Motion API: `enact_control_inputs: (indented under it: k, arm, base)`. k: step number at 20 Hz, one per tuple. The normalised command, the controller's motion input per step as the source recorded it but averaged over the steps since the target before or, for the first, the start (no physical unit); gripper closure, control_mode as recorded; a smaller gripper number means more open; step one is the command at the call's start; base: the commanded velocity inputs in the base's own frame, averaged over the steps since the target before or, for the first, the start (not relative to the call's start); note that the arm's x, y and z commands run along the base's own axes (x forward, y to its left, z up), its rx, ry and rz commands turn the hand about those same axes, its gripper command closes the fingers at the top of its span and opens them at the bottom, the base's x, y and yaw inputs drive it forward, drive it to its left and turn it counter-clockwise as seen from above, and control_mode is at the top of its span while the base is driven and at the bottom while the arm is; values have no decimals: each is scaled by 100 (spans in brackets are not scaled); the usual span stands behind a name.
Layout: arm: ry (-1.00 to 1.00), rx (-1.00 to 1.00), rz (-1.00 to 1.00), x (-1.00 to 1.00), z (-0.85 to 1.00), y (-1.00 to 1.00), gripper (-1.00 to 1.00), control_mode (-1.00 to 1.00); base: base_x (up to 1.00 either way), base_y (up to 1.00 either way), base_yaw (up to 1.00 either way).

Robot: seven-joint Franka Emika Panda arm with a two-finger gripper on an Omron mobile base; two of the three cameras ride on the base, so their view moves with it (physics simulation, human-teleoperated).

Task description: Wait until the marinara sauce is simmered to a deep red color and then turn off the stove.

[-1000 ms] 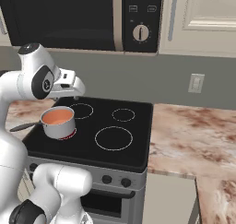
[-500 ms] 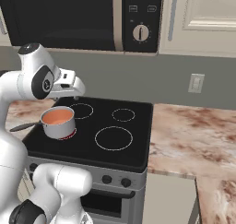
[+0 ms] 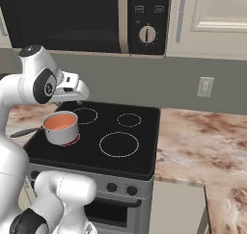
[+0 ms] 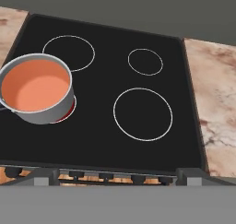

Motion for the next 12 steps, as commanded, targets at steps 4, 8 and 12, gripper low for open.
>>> enact_control_inputs:
  k: [4, 8, 12]
  arm:
    - [0, 0, 0, 0, 0, 0, -100, -100]
    - [0, 0, 0, 0, 0, 0, -100, -100]
    - [0, 0, 0, 0, 0, 0, -100, -100]
  base:
    - [0, 0, 0]
    - [0, 0, 0]
    - [0, 0, 0]
